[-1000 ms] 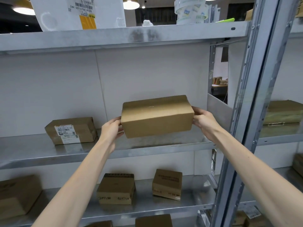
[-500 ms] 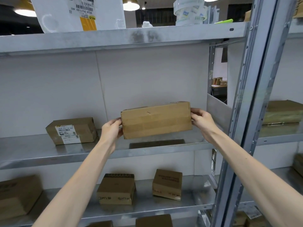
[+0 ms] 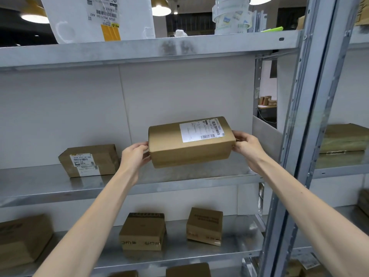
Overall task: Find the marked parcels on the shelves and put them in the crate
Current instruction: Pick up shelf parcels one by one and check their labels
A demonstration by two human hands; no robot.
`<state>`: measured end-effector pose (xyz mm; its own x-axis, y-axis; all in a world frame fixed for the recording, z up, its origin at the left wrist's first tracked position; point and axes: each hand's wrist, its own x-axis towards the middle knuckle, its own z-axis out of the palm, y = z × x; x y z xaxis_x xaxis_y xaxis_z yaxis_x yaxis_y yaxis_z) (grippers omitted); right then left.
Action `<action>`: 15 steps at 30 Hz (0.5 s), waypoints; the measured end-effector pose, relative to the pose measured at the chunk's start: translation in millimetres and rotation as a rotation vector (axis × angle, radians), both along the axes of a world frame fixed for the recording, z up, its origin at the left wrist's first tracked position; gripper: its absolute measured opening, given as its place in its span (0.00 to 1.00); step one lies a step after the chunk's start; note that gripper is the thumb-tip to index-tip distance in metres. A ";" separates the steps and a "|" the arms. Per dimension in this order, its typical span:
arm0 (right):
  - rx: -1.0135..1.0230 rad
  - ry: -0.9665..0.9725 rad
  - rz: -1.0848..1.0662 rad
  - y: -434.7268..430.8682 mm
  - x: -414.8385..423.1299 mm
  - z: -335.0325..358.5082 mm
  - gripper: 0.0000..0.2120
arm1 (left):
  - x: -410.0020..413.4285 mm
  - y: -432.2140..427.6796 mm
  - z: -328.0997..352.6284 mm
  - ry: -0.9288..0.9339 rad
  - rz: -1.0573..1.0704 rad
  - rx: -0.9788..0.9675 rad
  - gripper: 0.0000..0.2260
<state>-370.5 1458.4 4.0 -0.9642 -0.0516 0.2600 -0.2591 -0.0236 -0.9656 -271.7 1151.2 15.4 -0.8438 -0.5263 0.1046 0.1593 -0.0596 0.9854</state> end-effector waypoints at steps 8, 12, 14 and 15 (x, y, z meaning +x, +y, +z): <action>-0.016 -0.022 -0.001 -0.9 4.4 -3.3 0.14 | 1.0 3.8 -3.1 0.001 0.012 0.041 0.12; 0.051 0.014 0.009 1.0 6.5 -9.0 0.22 | 0.6 7.7 -8.6 -0.028 0.030 -0.045 0.18; 0.080 0.027 0.008 1.2 7.1 -10.7 0.25 | -0.2 10.5 -10.0 -0.038 0.028 -0.062 0.18; 0.084 0.026 0.004 1.3 7.9 -11.1 0.26 | -0.8 10.7 -10.9 -0.042 0.029 -0.067 0.18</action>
